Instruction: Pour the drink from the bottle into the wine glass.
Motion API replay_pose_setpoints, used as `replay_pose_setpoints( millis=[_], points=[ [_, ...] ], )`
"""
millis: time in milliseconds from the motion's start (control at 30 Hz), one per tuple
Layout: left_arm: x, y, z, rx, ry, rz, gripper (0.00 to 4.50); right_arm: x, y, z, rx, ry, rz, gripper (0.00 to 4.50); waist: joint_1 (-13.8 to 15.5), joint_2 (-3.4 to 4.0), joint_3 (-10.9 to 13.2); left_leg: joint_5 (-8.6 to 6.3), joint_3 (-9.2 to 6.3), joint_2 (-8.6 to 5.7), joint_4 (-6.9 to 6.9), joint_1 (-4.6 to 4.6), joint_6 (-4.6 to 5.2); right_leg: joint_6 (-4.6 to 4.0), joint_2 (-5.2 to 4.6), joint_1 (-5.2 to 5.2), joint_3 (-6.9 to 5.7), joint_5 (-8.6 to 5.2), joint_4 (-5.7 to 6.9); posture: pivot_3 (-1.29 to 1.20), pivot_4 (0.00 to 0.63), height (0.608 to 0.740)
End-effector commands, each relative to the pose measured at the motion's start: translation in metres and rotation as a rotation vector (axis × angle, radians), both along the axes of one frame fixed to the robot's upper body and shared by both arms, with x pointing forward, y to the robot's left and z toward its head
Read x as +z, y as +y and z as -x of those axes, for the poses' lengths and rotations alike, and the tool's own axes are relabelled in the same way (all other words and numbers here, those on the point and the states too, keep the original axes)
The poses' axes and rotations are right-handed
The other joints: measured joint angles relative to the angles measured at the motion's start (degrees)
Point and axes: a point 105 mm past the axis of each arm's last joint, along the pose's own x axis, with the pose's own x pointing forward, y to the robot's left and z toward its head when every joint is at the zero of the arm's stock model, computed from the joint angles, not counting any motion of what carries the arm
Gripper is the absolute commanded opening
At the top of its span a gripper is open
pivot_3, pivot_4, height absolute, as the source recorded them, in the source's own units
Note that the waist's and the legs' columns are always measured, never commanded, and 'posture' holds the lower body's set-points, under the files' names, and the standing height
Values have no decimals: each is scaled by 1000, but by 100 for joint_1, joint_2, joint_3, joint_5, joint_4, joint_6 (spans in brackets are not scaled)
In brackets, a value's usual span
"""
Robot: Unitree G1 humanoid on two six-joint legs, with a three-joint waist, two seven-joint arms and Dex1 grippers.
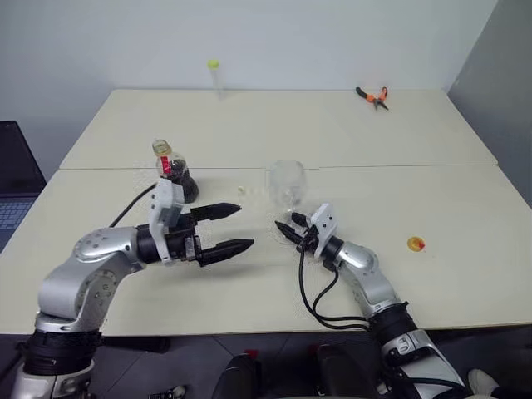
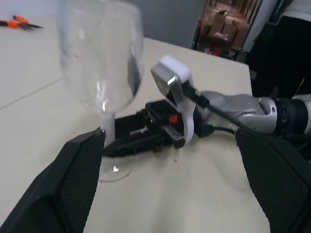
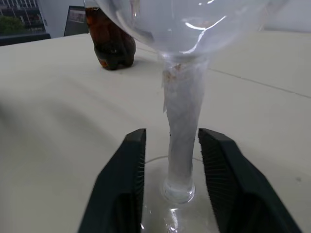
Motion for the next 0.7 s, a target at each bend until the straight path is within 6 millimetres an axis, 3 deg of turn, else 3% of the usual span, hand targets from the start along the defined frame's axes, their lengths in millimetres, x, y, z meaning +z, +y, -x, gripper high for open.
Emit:
replay_pose_setpoints(
  millis=[33, 100, 367, 700],
  points=[
    [17, 3, 10, -26, -52, -22, 4500, 10, 1, 1, 22, -45, 16, 3129, -8, 1, 0, 0, 1, 0, -1, 1, 0, 0, 0, 0, 0, 0, 0, 0, 150, 740],
    [13, 8, 12, -14, -41, -48, 4500, 9, 1, 0, 23, -50, 32, 3763, -9, 1, 0, 0, 1, 1, -2, 2, 0, -1, 1, 0, 1, -1, 0, 0, 150, 740],
    [8, 12, 11, 20, -46, -77, 4500, 1, -5, -10, -40, -77, 143, 3763, -9, 1, 0, 0, 0, 1, -3, 3, -1, -2, 3, 0, 0, -1, 1, 0, 150, 740],
    [13, 19, 11, 57, -77, -97, 4500, -10, -13, -7, -35, -50, 185, 3763, 18, 0, 0, 0, 0, 0, -1, 2, 0, -2, 1, 3, -1, -1, -2, 0, 150, 740]
  ],
)
